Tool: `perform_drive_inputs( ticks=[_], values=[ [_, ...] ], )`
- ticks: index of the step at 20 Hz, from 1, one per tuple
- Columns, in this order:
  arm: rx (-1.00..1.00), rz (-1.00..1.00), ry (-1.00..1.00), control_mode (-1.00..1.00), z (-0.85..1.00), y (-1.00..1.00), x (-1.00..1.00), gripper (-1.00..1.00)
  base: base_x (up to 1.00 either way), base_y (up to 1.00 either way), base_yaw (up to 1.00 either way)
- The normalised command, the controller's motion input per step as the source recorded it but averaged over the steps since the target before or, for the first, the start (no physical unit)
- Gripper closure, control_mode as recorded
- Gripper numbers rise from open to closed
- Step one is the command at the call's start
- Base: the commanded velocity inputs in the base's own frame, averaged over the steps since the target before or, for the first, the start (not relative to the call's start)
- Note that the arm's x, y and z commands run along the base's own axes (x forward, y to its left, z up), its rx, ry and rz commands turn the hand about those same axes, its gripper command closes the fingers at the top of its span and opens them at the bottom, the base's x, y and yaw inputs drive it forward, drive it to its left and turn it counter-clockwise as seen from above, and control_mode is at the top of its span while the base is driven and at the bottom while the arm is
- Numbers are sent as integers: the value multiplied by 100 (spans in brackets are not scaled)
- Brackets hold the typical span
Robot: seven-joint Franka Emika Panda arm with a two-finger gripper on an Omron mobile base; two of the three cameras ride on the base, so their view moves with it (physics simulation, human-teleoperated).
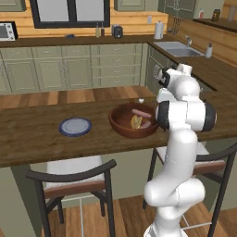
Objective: Place one bun and one sausage from the bowl on each plate.
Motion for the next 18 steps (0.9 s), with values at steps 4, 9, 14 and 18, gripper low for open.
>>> perform_drive_inputs(
  ticks=[4, 9, 14, 18],
  values=[
    [-1, 5, 0, -100, -45, -80, 2, 100, 0, 0, 0],
    [0, 3, 0, -100, -31, -20, 25, 100, 0, 0, 0],
    [-1, 0, 0, -100, -36, -20, 41, 100, 0, 0, 0],
    [0, 0, 0, -100, -34, -42, 37, 100, 0, 0, 0]
  ],
)
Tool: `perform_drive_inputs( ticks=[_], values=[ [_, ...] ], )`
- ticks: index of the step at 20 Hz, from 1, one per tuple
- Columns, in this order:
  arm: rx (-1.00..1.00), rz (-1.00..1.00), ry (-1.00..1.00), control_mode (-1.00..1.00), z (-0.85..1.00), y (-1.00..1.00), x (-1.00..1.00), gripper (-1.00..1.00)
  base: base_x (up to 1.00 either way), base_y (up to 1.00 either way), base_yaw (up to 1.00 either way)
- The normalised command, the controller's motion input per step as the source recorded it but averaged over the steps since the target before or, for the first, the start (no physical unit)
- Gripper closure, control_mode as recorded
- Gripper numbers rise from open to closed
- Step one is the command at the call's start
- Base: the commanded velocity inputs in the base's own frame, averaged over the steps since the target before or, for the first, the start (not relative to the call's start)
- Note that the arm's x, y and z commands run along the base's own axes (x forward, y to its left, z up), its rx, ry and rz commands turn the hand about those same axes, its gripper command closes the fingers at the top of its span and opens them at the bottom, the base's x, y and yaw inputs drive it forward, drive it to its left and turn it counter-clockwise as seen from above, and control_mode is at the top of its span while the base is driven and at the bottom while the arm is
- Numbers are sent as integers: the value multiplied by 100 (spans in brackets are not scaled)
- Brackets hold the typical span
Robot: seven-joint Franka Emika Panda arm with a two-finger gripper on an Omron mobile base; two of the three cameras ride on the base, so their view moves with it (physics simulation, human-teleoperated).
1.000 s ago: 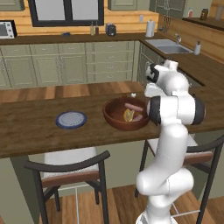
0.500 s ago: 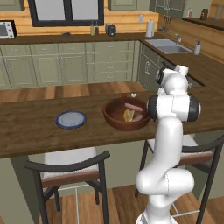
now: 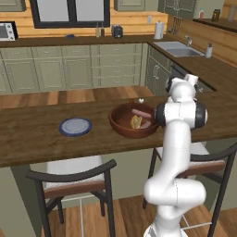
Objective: Place one bun and one sausage from the bowl on each plate.
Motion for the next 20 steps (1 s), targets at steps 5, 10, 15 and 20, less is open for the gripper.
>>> perform_drive_inputs(
  ticks=[5, 10, 15, 20],
  values=[
    [0, 0, 0, -100, -35, -38, 9, 100, 0, 0, 0],
    [0, 0, 0, -100, -11, -1, 0, 100, 0, 0, 0],
    [0, 0, 0, -100, 0, 0, 3, 100, 0, 0, 0],
    [0, 0, 0, -100, 0, 0, 1, -100, 0, 0, 0]
  ],
)
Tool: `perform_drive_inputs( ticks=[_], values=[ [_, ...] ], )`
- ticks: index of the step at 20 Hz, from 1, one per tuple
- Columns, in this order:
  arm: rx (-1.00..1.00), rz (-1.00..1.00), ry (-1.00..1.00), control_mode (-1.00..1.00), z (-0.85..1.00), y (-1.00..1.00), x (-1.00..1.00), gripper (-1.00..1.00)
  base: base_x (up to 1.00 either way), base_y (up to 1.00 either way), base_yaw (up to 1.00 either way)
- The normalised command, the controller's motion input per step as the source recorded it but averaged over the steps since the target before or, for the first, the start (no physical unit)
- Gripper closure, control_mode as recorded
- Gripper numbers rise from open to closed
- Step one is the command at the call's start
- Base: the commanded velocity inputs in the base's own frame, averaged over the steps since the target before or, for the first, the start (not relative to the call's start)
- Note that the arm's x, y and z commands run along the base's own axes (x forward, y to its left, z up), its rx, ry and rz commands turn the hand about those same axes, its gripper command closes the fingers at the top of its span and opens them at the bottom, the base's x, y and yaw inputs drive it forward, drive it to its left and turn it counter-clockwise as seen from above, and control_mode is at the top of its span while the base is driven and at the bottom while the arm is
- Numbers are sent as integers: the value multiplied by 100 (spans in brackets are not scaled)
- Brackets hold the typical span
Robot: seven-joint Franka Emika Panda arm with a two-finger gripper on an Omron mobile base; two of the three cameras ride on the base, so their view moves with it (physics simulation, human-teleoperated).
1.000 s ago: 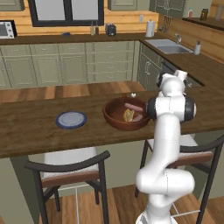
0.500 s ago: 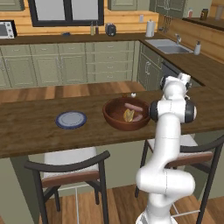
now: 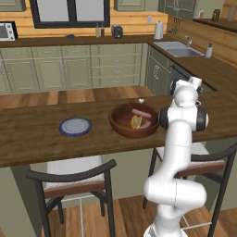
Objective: Place one bun and one sausage from the bowl on each plate.
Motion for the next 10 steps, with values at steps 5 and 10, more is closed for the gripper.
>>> perform_drive_inputs(
  ticks=[5, 10],
  values=[
    [0, 0, 0, -100, 0, 0, 0, -100, 0, 0, 0],
    [-1, 0, -2, -100, 26, 8, -31, -100, 0, 0, 0]
  ],
)
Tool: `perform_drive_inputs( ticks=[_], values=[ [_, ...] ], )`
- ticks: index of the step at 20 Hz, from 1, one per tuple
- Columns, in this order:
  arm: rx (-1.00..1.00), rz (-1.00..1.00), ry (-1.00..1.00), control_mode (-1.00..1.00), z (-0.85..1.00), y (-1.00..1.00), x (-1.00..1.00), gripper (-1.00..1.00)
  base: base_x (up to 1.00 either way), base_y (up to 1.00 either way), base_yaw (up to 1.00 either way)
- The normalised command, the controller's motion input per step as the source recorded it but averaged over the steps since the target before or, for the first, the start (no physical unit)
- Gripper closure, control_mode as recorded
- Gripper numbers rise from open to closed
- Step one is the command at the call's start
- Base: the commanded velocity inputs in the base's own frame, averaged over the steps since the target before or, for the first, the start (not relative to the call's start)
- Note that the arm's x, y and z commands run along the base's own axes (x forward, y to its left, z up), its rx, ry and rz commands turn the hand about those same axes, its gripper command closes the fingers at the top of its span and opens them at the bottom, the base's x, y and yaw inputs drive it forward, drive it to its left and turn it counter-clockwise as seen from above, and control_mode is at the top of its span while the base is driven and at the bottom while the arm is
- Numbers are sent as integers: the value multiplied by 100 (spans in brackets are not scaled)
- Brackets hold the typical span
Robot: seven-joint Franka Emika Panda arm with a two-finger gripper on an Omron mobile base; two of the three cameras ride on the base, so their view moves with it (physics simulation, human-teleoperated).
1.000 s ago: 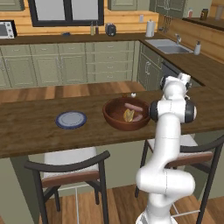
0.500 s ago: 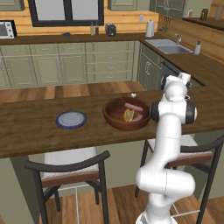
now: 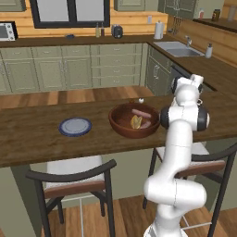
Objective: Place one bun and one sausage from the bowl on each plate.
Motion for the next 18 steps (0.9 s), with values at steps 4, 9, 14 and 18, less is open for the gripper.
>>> perform_drive_inputs(
  ticks=[4, 9, 14, 18],
  values=[
    [-3, 0, -7, -100, 86, 70, -42, -100, 0, 0, 0],
    [-20, 9, -23, -100, 42, 100, -25, -100, 0, 0, 0],
    [-20, 10, -19, -100, 12, 100, -2, -100, 0, 0, 0],
    [-23, 9, -22, -100, 2, 100, -24, -100, 0, 0, 0]
  ],
)
